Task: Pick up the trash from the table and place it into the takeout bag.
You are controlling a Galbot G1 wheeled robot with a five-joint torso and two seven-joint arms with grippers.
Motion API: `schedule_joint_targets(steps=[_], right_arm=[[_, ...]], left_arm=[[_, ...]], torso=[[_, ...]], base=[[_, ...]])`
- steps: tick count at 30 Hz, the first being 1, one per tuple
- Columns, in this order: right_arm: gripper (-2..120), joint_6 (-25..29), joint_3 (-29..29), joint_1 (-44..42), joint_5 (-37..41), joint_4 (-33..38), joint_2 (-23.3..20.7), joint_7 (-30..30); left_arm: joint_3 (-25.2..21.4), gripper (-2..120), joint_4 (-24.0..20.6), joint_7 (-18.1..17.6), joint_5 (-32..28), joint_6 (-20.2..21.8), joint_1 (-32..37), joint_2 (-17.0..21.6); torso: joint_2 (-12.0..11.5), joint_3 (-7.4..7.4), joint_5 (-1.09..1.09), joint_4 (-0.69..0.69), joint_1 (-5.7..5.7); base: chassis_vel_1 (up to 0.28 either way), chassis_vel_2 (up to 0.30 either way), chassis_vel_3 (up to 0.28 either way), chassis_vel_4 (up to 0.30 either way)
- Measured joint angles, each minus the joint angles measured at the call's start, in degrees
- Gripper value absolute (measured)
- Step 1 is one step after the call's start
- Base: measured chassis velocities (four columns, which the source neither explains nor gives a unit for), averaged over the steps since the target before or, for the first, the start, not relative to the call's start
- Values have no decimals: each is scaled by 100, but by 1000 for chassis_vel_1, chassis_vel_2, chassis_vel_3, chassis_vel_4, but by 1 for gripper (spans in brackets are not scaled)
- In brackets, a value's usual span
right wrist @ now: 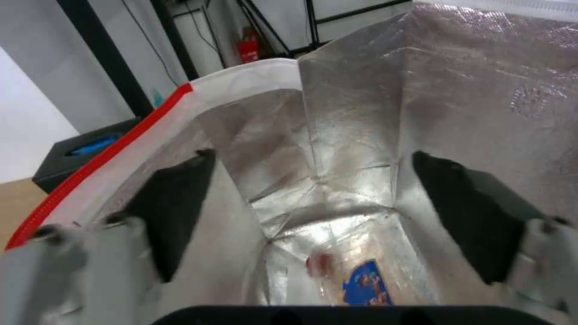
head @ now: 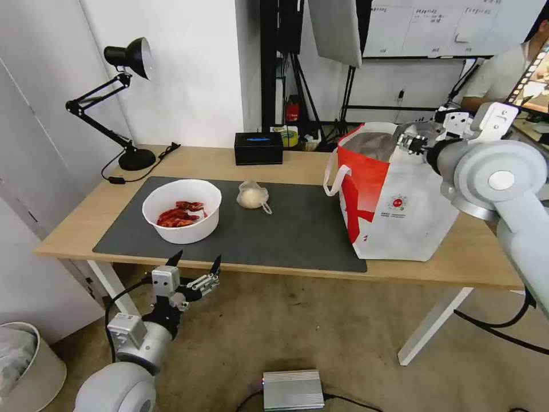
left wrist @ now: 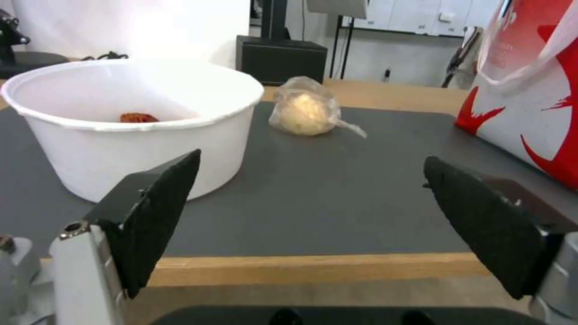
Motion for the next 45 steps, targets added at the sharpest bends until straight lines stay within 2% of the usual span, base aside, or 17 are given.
schedule_joint_targets(steps=[4,14,18,23,26,27,31,32,34,35,38,45], right_arm=[[99,0,0,3,4,-44,1,-30],[100,-2,-65,129,-17,-154,110,-94],[100,135,-91,173,-455,-154,153,-534],[100,319,-88,202,-648,-7,164,-954],[100,563,-52,117,-878,284,80,-1595],[100,563,-52,117,-878,284,80,-1595],[100,946,199,-507,-1099,884,-208,-2589],[100,946,199,-507,-1099,884,-208,-2589],[100,1106,374,-1125,-1318,1162,-412,-3053],[100,1106,374,-1125,-1318,1162,-412,-3053],[100,1192,499,-2002,-1694,1512,-668,-3423],[100,1220,489,-2808,-2178,2008,-802,-3437]], left_arm=[[27,100,35,-6,-8,1,-40,2],[26,100,65,-11,-24,8,-77,15],[19,100,67,-12,-27,11,-81,16],[-3,100,64,-12,-38,13,-81,15],[-43,100,41,-13,-45,14,-66,12],[-43,100,41,-13,-45,14,-66,12],[-88,100,24,-13,-64,16,-48,28],[-88,100,24,-13,-64,16,-48,28],[-90,100,44,-12,-127,16,-65,76],[-90,100,44,-12,-127,16,-65,76],[-93,100,92,-2,-182,14,-104,161],[-165,100,90,19,-187,-11,-26,128]], torso=[[0,0,0,0,0],[0,0,0,0,0],[0,0,0,0,0],[0,0,0,0,0],[0,0,-1,1,0],[0,0,-1,1,0],[0,-1,0,1,0],[0,-1,0,1,0],[0,-1,0,0,0],[0,-1,0,0,0],[0,-1,2,-2,0],[0,-1,-1,1,0]], base=[[0,0,0,0],[0,0,0,0],[0,0,0,0],[0,0,0,0],[0,0,0,0],[0,0,0,0],[0,0,0,0],[0,0,0,0],[0,0,0,0],[0,0,0,0],[0,0,0,0],[0,0,0,0]])
